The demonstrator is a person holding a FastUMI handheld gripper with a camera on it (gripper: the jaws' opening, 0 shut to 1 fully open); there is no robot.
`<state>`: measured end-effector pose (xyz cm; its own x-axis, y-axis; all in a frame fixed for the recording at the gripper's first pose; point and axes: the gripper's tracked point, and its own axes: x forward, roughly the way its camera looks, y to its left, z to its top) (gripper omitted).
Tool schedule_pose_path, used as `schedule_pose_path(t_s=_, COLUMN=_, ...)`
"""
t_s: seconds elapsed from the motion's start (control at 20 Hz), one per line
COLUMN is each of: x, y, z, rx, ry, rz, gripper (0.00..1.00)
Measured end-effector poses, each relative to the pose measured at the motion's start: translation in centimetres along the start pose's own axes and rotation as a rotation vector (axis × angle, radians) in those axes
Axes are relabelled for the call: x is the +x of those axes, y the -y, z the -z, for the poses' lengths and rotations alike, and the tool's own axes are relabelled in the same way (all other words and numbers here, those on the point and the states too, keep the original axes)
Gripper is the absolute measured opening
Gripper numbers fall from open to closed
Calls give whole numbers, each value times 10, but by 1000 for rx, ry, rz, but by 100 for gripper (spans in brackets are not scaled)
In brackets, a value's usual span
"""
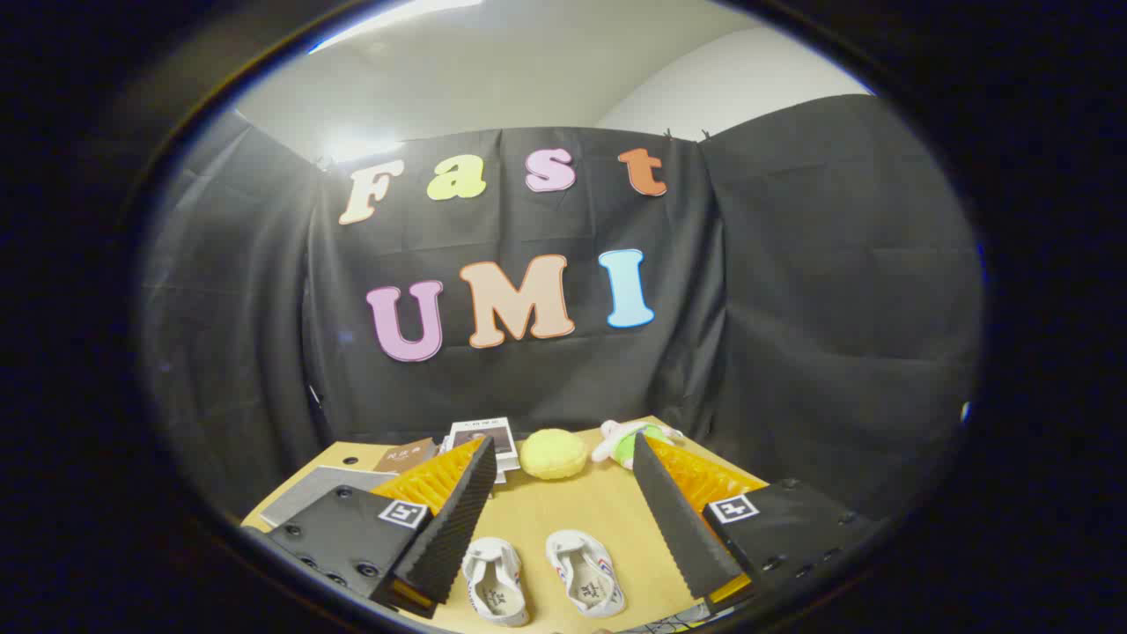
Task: Open the storage box then place both shoes into the box .Put the left shoe in first, then the right shoe, with the right side of both shoes facing outward in a uniform manner.
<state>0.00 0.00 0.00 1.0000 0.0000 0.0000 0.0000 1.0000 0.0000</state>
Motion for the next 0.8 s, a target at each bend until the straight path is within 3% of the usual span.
schedule_pose_path(t_s=0.8, x=2, y=-35, z=2, rx=20, ry=-10, rz=-93, gripper=99)
